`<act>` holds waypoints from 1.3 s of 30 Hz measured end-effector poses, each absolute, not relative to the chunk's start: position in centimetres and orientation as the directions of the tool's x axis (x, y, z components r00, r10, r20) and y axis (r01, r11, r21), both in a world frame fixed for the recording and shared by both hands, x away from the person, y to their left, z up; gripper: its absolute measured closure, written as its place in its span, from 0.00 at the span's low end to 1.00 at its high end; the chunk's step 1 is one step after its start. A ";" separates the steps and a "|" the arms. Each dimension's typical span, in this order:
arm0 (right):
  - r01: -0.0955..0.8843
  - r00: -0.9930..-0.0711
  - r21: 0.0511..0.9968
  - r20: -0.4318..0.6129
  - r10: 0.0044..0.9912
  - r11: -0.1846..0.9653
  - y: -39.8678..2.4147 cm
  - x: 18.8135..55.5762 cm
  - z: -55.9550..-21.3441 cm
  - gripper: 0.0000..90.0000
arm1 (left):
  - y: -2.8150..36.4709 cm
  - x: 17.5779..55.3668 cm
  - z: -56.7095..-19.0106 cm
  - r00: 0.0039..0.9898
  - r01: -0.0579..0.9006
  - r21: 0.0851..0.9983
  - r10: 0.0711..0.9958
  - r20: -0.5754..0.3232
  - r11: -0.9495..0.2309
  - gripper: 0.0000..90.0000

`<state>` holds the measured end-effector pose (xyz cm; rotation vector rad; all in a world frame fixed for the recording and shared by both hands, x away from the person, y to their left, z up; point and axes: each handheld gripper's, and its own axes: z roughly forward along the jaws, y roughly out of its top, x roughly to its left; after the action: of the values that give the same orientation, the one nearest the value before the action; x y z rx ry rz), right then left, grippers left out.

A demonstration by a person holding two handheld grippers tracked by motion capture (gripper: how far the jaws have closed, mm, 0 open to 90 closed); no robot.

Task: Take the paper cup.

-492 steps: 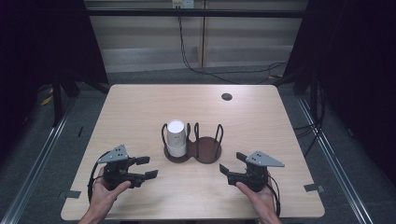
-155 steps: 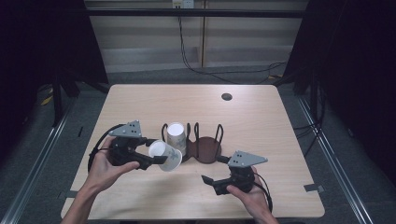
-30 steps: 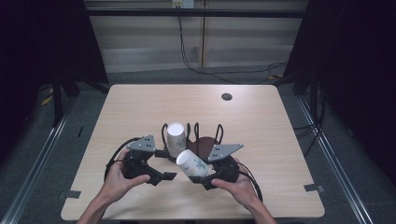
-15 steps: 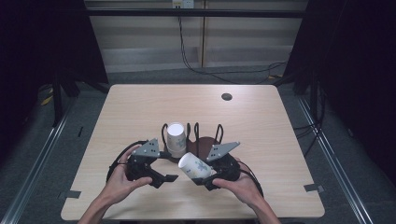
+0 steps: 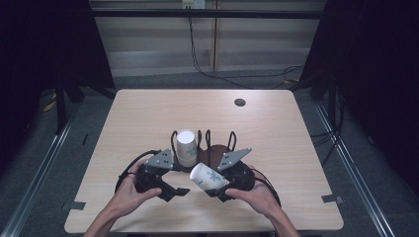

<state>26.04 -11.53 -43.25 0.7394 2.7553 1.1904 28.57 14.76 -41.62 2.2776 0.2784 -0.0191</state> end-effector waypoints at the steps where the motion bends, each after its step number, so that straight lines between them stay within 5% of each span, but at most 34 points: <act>1: 0.407 -0.884 0.694 0.135 0.448 0.594 -11.5 26.0 -43.2 0.35 | 14.8 28.6 -41.6 0.975 0.210 0.740 0.191 -0.112 -0.639 0.23; 24: 0.355 -0.922 0.611 0.101 0.375 0.707 -9.6 27.2 -42.0 0.35 | 15.5 28.7 -41.3 0.978 0.204 0.710 0.165 -0.124 -0.674 0.24; 39: 0.333 -0.939 0.471 0.085 0.334 0.817 -8.1 27.5 -43.0 0.36 | 14.8 28.7 -42.2 0.977 0.215 0.674 0.154 -0.150 -0.707 0.25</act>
<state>27.51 -8.10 -43.02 0.5498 2.9928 0.7762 28.67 14.84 -42.23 2.3680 0.2567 -0.1051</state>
